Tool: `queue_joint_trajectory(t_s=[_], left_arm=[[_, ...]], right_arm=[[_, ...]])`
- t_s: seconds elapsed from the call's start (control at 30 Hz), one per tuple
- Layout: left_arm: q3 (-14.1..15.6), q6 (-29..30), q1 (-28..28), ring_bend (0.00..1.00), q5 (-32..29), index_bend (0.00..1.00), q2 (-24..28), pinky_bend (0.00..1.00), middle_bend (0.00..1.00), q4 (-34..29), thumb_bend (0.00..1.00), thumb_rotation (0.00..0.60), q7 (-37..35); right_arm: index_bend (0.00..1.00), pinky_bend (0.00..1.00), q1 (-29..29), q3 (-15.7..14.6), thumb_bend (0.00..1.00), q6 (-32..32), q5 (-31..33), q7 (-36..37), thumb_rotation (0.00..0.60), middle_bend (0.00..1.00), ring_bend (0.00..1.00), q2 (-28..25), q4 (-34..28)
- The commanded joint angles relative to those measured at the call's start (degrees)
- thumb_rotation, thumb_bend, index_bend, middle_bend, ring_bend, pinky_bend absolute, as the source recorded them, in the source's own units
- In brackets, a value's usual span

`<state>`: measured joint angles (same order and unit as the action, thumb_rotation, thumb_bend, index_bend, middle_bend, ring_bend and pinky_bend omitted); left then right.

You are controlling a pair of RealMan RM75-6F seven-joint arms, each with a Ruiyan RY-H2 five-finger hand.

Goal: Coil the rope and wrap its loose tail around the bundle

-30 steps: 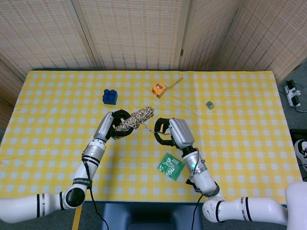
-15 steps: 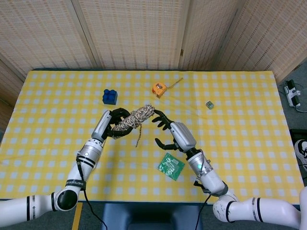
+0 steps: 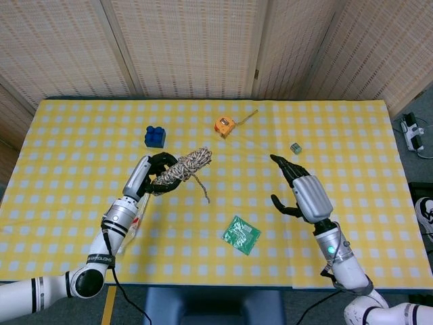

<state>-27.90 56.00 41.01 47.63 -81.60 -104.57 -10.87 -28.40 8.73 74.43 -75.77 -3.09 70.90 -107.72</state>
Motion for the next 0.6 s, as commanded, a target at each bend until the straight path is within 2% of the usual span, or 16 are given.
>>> queue_joint_trajectory(t_s=[0.03, 0.3, 0.47, 0.6], left_arm=[[0.4, 0.4, -0.1, 0.74, 0.6, 0.74, 0.1, 0.77, 0.75, 0.4, 0.63, 0.600, 0.0], [1.1, 0.9, -0.7, 0.74, 2.0, 0.74, 0.1, 0.77, 0.75, 1.3, 0.63, 0.600, -1.7], [1.6, 0.9, -0.8, 0.74, 2.6, 0.74, 0.3, 0.77, 0.75, 1.5, 0.63, 0.600, -2.2], [1.7, 1.6, -1.0, 0.74, 3.1, 0.74, 0.4, 0.77, 0.75, 1.5, 0.63, 0.600, -2.4]], right_arm=[[0.00, 0.21, 3.6, -2.9, 0.43, 2.5, -2.7, -0.9, 0.600, 0.14, 0.19, -3.9, 0.4], [0.00, 0.19, 12.0, -8.4, 0.43, 7.1, -5.3, 3.8, 0.600, 0.11, 0.16, -8.1, 3.8], [0.00, 0.16, 15.5, -10.1, 0.43, 9.4, -6.9, 6.6, 0.600, 0.10, 0.14, -8.3, 5.9], [0.00, 0.16, 17.3, -10.1, 0.43, 11.0, -8.0, 7.6, 0.600, 0.10, 0.14, -7.8, 7.1]])
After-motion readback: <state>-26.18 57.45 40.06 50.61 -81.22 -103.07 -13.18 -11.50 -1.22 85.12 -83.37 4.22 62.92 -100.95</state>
